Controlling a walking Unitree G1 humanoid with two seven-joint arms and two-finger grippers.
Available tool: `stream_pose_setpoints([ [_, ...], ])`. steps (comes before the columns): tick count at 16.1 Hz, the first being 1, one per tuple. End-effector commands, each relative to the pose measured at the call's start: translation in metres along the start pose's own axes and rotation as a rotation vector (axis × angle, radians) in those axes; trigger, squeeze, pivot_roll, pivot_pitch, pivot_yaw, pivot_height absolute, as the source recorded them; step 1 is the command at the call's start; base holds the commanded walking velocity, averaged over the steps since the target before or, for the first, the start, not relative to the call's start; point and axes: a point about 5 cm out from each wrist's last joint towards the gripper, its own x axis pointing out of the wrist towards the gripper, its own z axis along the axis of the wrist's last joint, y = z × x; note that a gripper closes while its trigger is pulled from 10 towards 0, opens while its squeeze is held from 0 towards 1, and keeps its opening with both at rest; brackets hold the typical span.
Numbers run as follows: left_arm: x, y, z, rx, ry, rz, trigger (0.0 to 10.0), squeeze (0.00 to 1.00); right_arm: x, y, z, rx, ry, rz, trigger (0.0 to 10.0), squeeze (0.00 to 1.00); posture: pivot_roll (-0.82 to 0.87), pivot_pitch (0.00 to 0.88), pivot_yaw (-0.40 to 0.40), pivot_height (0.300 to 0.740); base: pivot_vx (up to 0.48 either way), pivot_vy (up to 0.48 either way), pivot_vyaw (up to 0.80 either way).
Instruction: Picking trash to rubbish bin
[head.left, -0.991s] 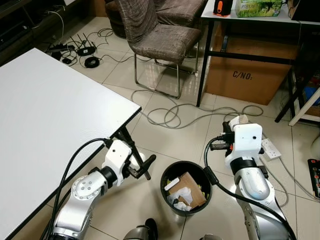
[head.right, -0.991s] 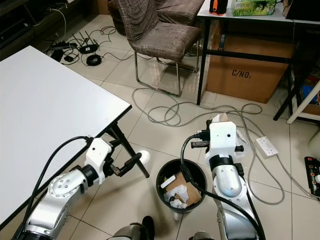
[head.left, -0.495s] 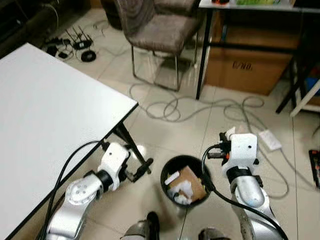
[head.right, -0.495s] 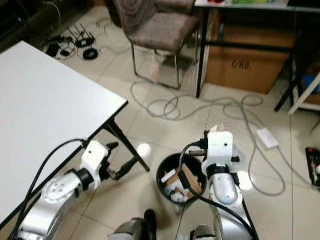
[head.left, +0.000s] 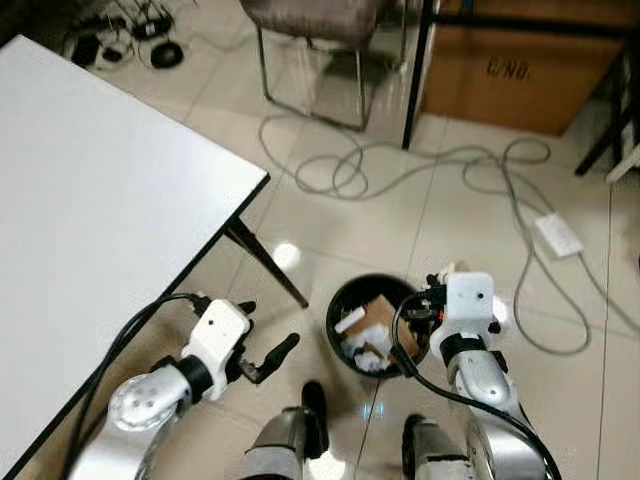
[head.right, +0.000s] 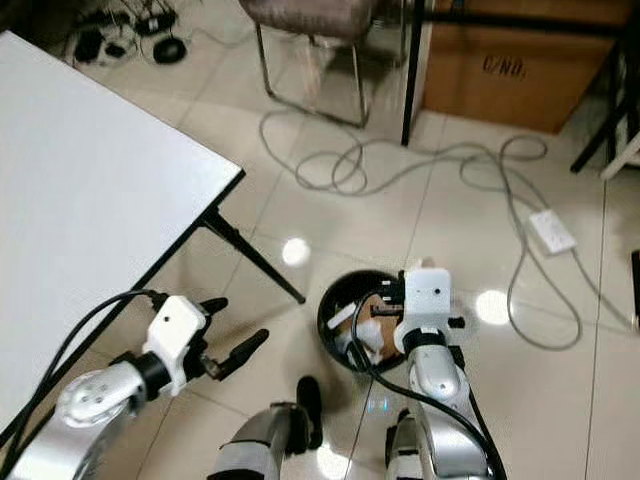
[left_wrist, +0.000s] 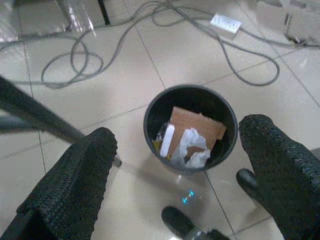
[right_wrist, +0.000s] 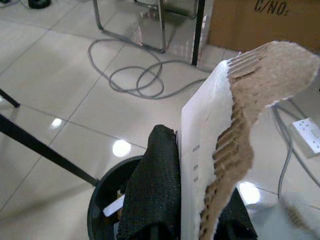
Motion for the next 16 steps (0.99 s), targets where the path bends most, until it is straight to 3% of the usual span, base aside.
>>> stream_pose_setpoints([
  [1, -0.009, 0.000, -0.006, -0.018, 0.034, -0.001, 10.0, 0.00, -0.001, 0.001, -0.010, 0.009, 0.034, 0.006, 10.0, 0.00, 0.09, 0.438, 0.194, 0.740, 0.000, 0.000, 0.00],
  [10, -0.025, -0.009, -0.006, -0.022, 0.086, -0.014, 10.0, 0.00, 0.038, -0.011, -0.022, -0.003, 0.063, 0.023, 10.0, 0.00, 0.17, 0.511, 0.233, 0.740, 0.000, 0.000, 0.00],
  [16, -0.016, -0.015, 0.000, -0.029, 0.075, -0.033, 10.0, 0.00, 0.060, -0.005, -0.022, -0.023, 0.066, 0.078, 10.0, 0.00, 0.18, 0.517, 0.231, 0.740, 0.000, 0.000, 0.00],
])
